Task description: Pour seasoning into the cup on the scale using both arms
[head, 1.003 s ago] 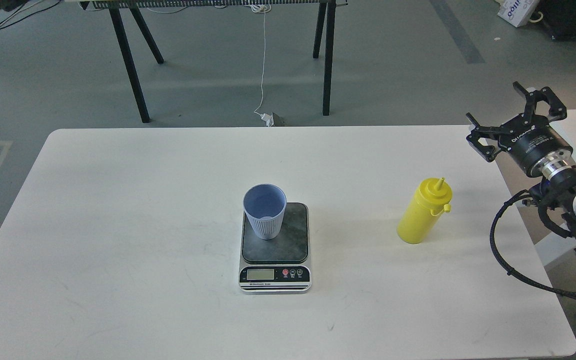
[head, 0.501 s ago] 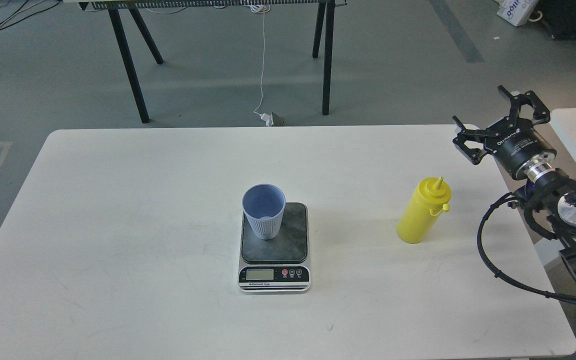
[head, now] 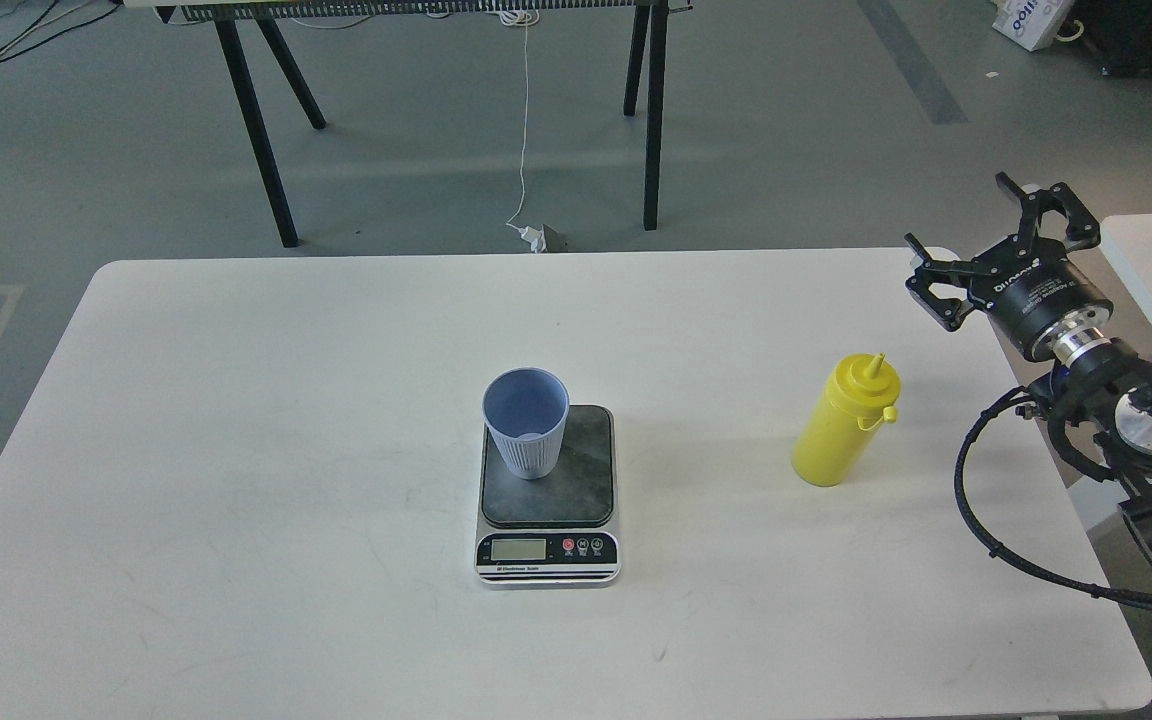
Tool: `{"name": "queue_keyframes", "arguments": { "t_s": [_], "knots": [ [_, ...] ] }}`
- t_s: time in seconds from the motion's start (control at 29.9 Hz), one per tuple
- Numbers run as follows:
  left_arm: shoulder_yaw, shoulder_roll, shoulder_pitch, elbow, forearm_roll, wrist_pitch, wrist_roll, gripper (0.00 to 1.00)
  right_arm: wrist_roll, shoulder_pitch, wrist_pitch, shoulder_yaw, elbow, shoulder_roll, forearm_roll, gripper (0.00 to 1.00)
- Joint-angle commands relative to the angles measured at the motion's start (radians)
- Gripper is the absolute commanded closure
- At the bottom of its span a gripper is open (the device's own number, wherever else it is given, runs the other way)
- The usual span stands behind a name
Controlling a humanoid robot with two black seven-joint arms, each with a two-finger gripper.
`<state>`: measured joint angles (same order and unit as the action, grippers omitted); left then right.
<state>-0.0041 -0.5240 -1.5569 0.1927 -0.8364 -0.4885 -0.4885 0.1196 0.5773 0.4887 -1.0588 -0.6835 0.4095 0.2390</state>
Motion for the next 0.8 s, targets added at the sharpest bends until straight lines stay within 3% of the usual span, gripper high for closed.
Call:
{"name": "queue_keyframes", "arguments": {
  "t_s": [0.0, 0.3, 0.6, 0.77],
  "knots": [
    [0.001, -0.037, 0.099, -0.004, 0.172, 0.000, 0.000, 0.00, -0.001, 0.003, 0.000, -0.001, 0.001, -0.001, -0.043, 0.01],
    [-0.002, -0.076, 0.303, -0.012, 0.497, 0.000, 0.000, 0.00, -0.038, 0.001, 0.000, 0.008, 0.009, -0.003, -0.052, 0.01],
    [-0.013, -0.079, 0.388, -0.010, 0.576, 0.000, 0.000, 0.00, -0.086, 0.003, 0.000, 0.026, 0.024, -0.008, -0.052, 0.01],
    [-0.054, -0.076, 0.408, -0.009, 0.574, 0.000, 0.000, 0.00, -0.087, -0.001, 0.000, 0.037, 0.022, -0.008, -0.053, 0.01]
  ]
}}
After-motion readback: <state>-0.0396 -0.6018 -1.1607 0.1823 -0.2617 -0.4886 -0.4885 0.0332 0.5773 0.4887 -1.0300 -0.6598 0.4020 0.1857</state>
